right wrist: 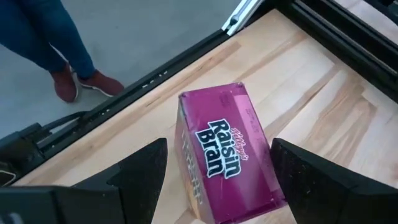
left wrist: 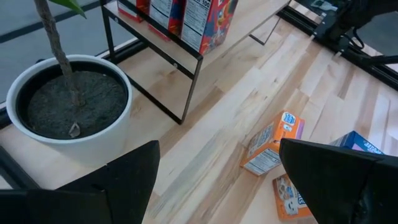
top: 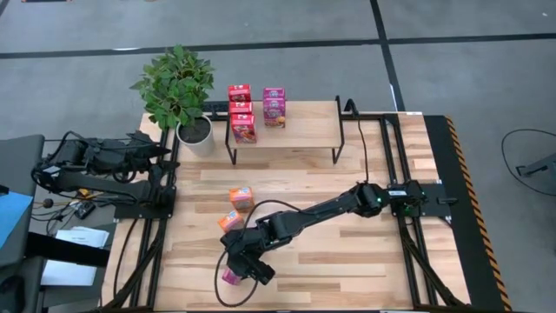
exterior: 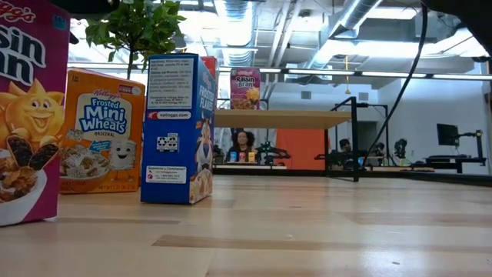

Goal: Stack cereal on shelf
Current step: Put the violet cereal box on the shelf aligned with the other violet cereal box on the shelf

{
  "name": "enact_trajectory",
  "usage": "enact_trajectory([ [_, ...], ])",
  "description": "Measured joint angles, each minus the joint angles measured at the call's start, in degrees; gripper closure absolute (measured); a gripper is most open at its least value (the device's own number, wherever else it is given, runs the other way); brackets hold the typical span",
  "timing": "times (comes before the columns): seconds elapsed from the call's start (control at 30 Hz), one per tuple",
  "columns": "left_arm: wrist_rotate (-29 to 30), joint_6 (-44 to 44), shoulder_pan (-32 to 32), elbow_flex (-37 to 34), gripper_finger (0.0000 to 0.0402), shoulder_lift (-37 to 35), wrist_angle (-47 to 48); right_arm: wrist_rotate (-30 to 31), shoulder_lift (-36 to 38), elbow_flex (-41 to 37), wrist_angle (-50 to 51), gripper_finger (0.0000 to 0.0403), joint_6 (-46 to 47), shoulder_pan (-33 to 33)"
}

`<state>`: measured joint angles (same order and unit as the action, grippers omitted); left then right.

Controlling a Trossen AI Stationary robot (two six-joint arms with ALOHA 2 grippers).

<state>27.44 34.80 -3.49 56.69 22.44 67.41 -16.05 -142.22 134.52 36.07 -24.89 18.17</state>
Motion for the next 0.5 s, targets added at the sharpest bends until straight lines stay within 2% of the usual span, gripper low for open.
enact_trajectory([
  [0.5,0.24,-0.46,0.0,0.0,0.0081,0.0,0.05,0.23,-0.29,-0.04,-1.99,0.0092,1.29,-0.67],
])
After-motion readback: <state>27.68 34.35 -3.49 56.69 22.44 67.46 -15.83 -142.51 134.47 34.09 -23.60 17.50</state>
